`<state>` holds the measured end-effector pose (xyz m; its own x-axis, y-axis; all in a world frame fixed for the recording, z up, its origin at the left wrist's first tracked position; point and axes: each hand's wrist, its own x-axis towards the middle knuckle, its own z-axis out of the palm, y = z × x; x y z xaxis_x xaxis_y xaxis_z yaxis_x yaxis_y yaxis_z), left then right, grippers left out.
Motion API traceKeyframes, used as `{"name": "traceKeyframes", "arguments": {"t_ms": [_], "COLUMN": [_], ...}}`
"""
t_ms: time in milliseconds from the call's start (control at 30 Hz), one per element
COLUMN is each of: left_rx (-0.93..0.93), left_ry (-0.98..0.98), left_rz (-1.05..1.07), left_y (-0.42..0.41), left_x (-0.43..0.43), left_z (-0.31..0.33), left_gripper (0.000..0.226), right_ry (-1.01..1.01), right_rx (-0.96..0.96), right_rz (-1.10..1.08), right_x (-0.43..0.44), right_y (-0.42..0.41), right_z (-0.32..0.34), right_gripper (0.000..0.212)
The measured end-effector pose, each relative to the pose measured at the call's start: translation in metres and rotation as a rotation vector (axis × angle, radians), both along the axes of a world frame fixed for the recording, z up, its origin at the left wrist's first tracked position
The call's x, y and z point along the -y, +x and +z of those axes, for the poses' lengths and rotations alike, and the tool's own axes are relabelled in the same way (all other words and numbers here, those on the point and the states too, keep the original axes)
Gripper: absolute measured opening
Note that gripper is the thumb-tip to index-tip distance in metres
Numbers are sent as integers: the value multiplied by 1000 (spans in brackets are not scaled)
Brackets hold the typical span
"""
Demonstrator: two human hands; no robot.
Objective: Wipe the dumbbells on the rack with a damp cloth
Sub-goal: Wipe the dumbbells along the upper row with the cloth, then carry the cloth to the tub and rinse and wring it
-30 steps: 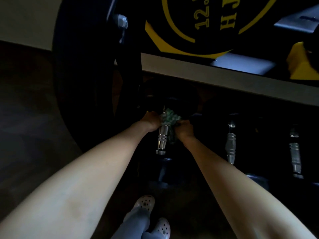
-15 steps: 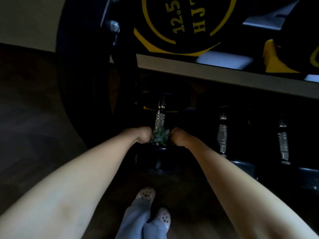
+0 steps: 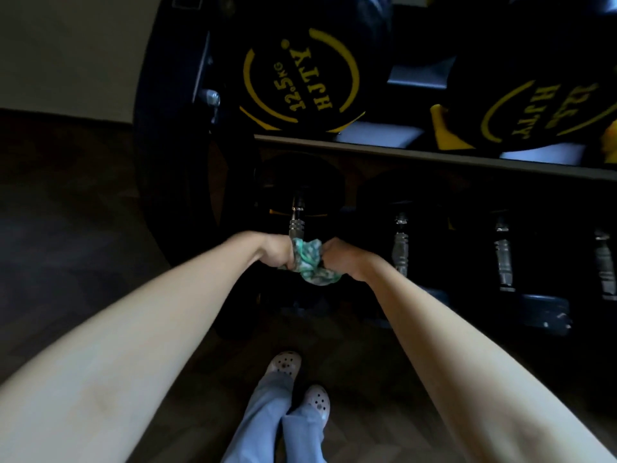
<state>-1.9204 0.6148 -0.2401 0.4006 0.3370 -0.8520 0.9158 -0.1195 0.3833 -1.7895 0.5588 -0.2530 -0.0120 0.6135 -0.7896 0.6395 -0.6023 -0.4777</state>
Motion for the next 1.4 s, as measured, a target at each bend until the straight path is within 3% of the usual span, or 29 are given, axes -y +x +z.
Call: {"name": "traceKeyframes", "arguments": {"t_ms": [100,267,433,700,833,967,1100,1200,1400], "left_rx": [67,185,406,847,921,970,1002,1028,1165], "left_ry": [-3,52,8,-99,-101,-159,-272,-333,-140], "left_rz": [21,150,109,-215,-506,-704,-810,-843,-965], "left_y": [3,26,103,246,307,355,392,430,542], "left_x": [13,34,66,192,287,387,489,558,662], "left_z": [29,95,177,298,333,347,357,359,376], "left_gripper": [24,32,23,16,24,29,19,28,23], "right_ry": [-38,-16,274,759,906,1004,1152,1193,1272], "right_rx": [-144,-687,-813,-506,-210,67,273,377,497], "right_rz": [-180,-695,-980,-1527,-1824,-2061,-2303,-2416,-2454], "right_x": [22,79,140,294,395,487,575,633,724], "right_y": [6,40,85,159,175,181,197,226,325], "right_z": [20,83,184,303,336,351,353,357,376], "right_gripper": [35,43,44,36,21,27,28,24,15]}}
